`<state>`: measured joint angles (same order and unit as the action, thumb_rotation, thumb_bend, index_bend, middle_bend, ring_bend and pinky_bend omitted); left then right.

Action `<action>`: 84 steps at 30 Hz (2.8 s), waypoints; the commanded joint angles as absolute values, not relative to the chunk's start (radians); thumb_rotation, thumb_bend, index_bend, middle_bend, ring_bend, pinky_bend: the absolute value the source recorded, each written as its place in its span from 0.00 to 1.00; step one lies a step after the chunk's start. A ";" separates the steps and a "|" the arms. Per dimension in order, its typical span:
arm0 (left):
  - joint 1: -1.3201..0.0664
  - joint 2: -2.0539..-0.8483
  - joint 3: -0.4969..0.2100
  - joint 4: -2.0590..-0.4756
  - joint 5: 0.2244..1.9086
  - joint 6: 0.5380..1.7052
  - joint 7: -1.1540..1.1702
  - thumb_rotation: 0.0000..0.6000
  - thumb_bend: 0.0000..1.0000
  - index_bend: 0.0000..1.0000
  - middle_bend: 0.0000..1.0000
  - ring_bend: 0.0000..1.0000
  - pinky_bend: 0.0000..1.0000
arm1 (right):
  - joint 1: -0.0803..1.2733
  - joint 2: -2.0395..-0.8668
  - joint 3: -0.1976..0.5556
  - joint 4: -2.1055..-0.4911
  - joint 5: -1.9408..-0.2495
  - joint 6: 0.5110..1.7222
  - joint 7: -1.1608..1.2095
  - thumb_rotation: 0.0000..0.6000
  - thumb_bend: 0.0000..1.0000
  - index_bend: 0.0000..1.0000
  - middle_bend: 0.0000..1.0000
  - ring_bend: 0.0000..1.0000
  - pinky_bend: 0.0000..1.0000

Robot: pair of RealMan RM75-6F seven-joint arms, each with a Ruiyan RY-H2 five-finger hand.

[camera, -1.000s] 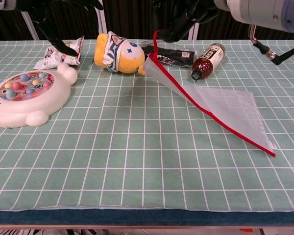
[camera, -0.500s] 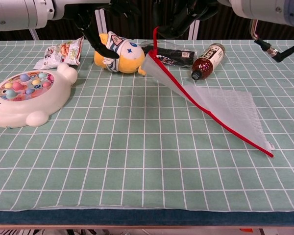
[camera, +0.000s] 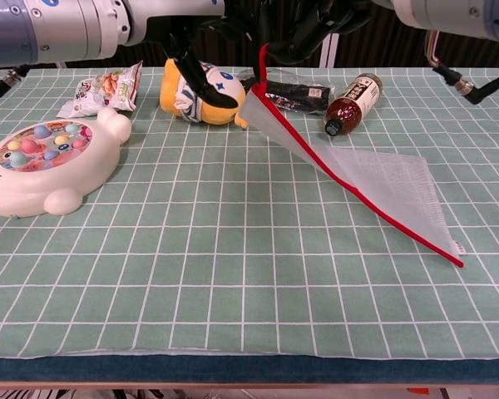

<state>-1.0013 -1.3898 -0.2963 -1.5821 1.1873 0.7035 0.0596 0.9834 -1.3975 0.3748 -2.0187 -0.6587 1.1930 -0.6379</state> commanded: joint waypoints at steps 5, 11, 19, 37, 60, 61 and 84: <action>-1.019 -1.415 -0.292 -1.574 1.182 0.712 0.054 1.00 0.23 0.44 0.07 0.00 0.09 | 0.989 -1.394 0.369 -2.020 -0.657 1.197 -0.628 1.00 0.67 0.68 1.00 1.00 0.99; -1.032 -1.434 -0.290 -1.572 1.165 0.716 0.048 1.00 0.27 0.47 0.07 0.00 0.09 | 0.993 -1.390 0.364 -2.018 -0.652 1.199 -0.621 1.00 0.67 0.68 1.00 1.00 0.99; -1.032 -1.437 -0.277 -1.570 1.157 0.730 0.048 1.00 0.28 0.49 0.07 0.00 0.09 | 0.997 -1.385 0.358 -2.015 -0.648 1.201 -0.612 1.00 0.67 0.69 1.00 1.00 0.99; -1.036 -1.442 -0.267 -1.555 1.153 0.740 0.024 1.00 0.34 0.52 0.07 0.00 0.09 | 1.007 -1.386 0.344 -2.008 -0.643 1.202 -0.600 1.00 0.67 0.69 1.00 1.00 0.99; -1.038 -1.466 -0.265 -1.544 1.145 0.763 0.002 1.00 0.40 0.59 0.09 0.00 0.09 | 1.010 -1.385 0.329 -2.009 -0.642 1.208 -0.592 1.00 0.67 0.70 1.00 1.00 0.99; -1.037 -1.467 -0.266 -1.543 1.144 0.766 0.002 1.00 0.40 0.59 0.09 0.00 0.10 | 1.009 -1.385 0.328 -2.009 -0.643 1.209 -0.591 1.00 0.67 0.70 1.00 1.00 0.99; -1.030 -1.477 -0.312 -1.549 1.070 0.845 0.045 1.00 0.40 0.60 0.10 0.00 0.10 | 0.966 -1.353 0.327 -2.048 -0.640 1.237 -0.543 1.00 0.67 0.71 1.00 1.00 0.99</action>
<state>-1.0299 -1.4775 -0.3114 -1.5481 1.0709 0.8444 0.0450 0.9673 -1.3545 0.3265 -2.0464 -0.6395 1.2355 -0.5447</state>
